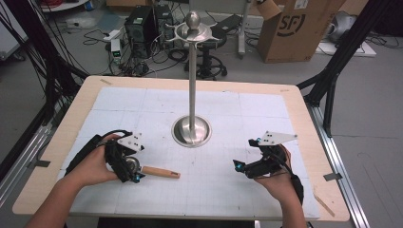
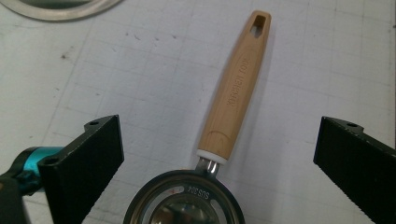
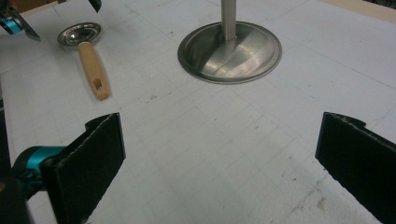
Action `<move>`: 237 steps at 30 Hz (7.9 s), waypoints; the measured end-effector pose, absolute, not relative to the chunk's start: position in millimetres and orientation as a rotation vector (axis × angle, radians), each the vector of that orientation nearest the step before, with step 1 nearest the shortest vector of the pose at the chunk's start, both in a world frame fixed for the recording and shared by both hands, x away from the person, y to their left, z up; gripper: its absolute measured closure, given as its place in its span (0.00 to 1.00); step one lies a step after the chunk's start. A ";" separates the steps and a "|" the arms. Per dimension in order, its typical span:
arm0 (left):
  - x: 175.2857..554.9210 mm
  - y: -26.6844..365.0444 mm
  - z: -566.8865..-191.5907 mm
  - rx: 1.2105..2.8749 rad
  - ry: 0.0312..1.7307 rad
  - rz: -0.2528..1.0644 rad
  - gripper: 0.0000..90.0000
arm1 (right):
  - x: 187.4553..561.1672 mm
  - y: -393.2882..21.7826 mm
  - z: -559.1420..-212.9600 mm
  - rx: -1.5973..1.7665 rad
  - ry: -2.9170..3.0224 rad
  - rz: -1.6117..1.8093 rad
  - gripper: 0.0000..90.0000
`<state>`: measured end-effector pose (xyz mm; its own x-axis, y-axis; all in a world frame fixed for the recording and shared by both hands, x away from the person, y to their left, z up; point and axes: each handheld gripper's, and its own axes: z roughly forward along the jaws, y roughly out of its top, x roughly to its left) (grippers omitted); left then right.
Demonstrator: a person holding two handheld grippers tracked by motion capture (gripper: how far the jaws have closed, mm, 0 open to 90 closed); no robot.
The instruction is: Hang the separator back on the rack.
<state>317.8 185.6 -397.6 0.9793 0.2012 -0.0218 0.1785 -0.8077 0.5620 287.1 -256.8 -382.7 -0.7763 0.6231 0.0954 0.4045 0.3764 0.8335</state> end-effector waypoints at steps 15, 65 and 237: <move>322.7 174.9 -412.7 2.639 0.207 0.039 0.11 | 287.8 -257.4 -383.0 0.914 2.404 1.350 0.00; 325.4 158.8 -413.3 2.824 0.147 0.012 0.73 | 290.6 -253.6 -386.2 0.906 2.427 1.319 0.00; 402.5 161.8 -210.3 1.983 0.486 0.191 0.53 | 289.6 -258.3 -384.1 0.913 2.421 1.358 0.00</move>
<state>402.5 161.8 -210.3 0.9053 0.4174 -0.0783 0.2521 -0.3798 0.8901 289.6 -258.3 -384.1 -0.7831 0.6127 0.1061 0.4100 0.3805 0.8289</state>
